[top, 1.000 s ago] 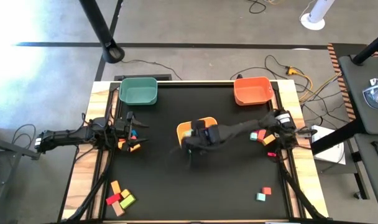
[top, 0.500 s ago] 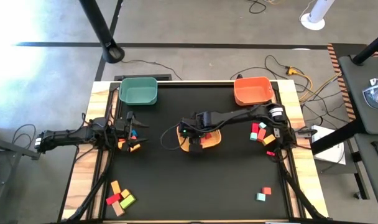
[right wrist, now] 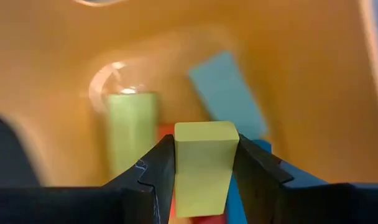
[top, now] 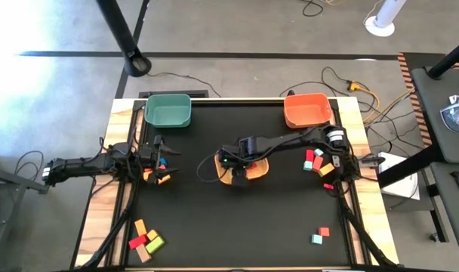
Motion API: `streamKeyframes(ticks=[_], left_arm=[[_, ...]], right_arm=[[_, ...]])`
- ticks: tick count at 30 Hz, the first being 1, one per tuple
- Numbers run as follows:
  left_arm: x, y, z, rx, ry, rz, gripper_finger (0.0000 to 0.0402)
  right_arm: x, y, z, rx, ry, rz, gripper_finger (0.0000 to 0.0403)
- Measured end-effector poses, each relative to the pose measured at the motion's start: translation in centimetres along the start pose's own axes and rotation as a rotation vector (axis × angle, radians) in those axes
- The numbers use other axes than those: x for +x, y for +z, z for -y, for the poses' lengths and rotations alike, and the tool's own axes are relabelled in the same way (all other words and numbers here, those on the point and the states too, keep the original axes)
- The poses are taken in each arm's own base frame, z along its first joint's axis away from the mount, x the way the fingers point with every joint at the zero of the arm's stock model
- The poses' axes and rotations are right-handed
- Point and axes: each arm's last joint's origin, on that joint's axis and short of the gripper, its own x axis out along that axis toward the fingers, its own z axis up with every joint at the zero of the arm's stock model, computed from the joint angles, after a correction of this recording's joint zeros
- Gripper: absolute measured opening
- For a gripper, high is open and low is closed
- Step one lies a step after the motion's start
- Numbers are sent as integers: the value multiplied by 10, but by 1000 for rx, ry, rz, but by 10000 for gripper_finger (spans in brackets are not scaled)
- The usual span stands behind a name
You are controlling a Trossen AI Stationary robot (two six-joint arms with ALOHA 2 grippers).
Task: Sort blocks by size
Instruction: Put the yellow thin block into the yellow bin, then put the red thin block into the yellow bin
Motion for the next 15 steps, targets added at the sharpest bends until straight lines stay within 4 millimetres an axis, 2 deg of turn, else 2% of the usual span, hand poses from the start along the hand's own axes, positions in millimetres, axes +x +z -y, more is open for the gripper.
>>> streamKeyframes(ticks=[5,15], left_arm=[[0,0,0,0,0,0,274],[0,0,0,0,0,0,274]], right_arm=[[1,-3,7,6,-84,-22,135],[2,-4,6,-26,-83,-32,197]])
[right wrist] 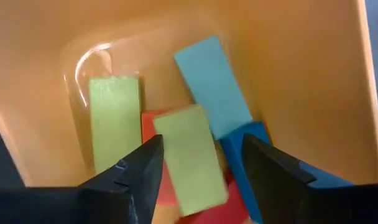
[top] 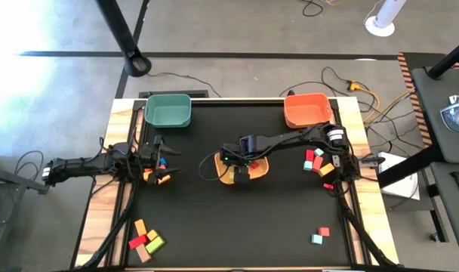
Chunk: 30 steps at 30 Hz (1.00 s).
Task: Sort blocks by size
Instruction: Put the red thin block into the yellow bin
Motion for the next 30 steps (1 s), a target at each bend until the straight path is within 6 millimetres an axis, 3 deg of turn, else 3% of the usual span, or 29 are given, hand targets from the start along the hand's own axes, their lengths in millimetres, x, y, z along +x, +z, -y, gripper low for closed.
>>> streamKeyframes(ticks=[4,8,15,18,22,25,30], left_arm=[[0,0,0,0,0,0,274],[0,0,0,0,0,0,274],[0,0,0,0,0,0,274],[0,0,0,0,0,-1,274],[0,0,0,-1,0,-3,274],[0,0,0,0,0,-3,274],[0,0,0,-1,0,-5,274]], right_arm=[[-13,0,-2,-8,2,-19,216],[-51,-3,-9,20,-16,-28,227],[-115,-40,-40,148,-89,-124,240],[-132,-62,-57,238,-101,-150,249],[-136,-94,-76,350,-133,-202,266],[-126,-121,-85,409,-163,-264,282],[-103,-166,-82,395,-205,-407,304]])
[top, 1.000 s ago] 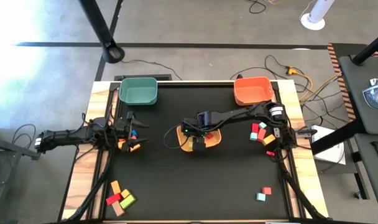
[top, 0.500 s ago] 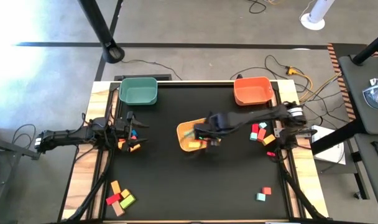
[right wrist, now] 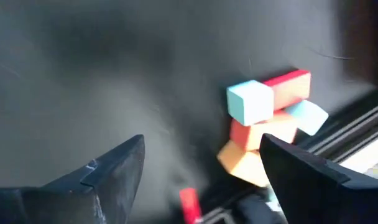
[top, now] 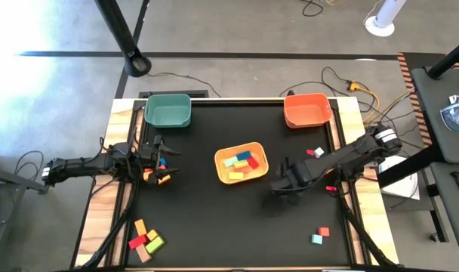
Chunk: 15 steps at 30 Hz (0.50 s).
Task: Sort blocks by size
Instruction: Put the red thin block into the yellow bin
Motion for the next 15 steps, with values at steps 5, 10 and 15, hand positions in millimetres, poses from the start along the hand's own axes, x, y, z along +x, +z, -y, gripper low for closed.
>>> streamKeyframes(ticks=[5,10,15], left_arm=[[0,0,0,0,0,0,274],[0,0,0,0,0,0,274],[0,0,0,0,0,0,274]], right_arm=[[31,-15,17,-154,-59,-75,307],[50,-14,34,-192,-20,-62,297],[58,-3,56,-110,-1,-90,293]])
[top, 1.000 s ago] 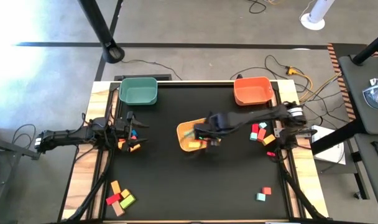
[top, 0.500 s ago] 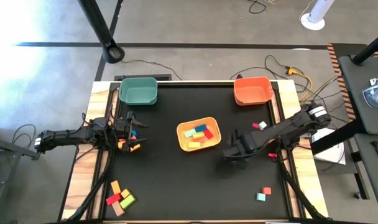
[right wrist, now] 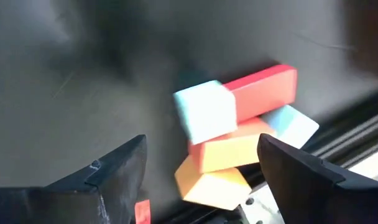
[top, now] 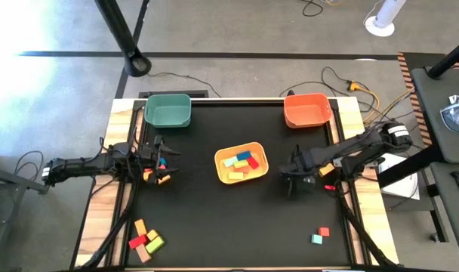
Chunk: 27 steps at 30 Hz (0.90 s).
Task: Sort blocks by size
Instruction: Put the red thin block into the yellow bin
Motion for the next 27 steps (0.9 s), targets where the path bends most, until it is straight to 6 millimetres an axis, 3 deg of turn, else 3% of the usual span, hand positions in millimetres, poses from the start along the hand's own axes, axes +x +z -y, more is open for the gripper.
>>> streamKeyframes(ticks=[5,9,12,18,27], left_arm=[[0,0,0,0,0,1,274],[0,0,0,0,0,0,274],[0,0,0,0,0,1,274],[0,0,0,0,0,0,274],[0,0,0,0,0,0,274]], right_arm=[[2,15,35,244,40,-4,291],[10,20,63,633,67,-62,272],[13,23,73,882,132,-123,254],[15,32,71,997,228,-94,229],[37,19,70,1129,172,-166,228]])
